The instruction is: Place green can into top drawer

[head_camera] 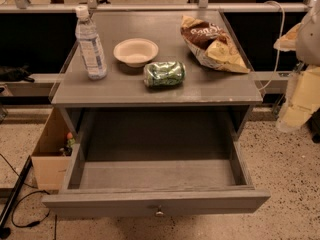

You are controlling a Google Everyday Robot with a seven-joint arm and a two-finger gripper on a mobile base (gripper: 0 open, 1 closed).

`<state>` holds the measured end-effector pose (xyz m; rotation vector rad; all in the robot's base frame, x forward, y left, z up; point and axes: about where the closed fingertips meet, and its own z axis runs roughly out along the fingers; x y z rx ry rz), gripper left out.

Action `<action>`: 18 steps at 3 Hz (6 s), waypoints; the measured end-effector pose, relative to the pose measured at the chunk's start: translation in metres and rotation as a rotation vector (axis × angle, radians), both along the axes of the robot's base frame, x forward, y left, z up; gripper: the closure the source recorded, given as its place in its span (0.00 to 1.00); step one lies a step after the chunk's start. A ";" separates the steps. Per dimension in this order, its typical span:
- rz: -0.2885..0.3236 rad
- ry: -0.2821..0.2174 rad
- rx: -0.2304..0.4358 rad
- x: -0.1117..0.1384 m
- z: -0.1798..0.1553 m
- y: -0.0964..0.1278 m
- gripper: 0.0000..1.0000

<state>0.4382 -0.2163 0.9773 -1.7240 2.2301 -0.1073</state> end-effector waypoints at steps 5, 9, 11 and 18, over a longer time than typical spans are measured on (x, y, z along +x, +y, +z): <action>0.373 -0.041 0.073 0.109 -0.026 0.104 0.00; 0.382 -0.164 0.204 0.235 -0.049 0.175 0.00; 0.418 -0.083 0.191 0.244 -0.086 0.201 0.00; 0.325 0.025 0.185 0.229 -0.131 0.180 0.45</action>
Offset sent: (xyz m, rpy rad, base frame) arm 0.0097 -0.0009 -0.0086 0.0846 0.0073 0.0358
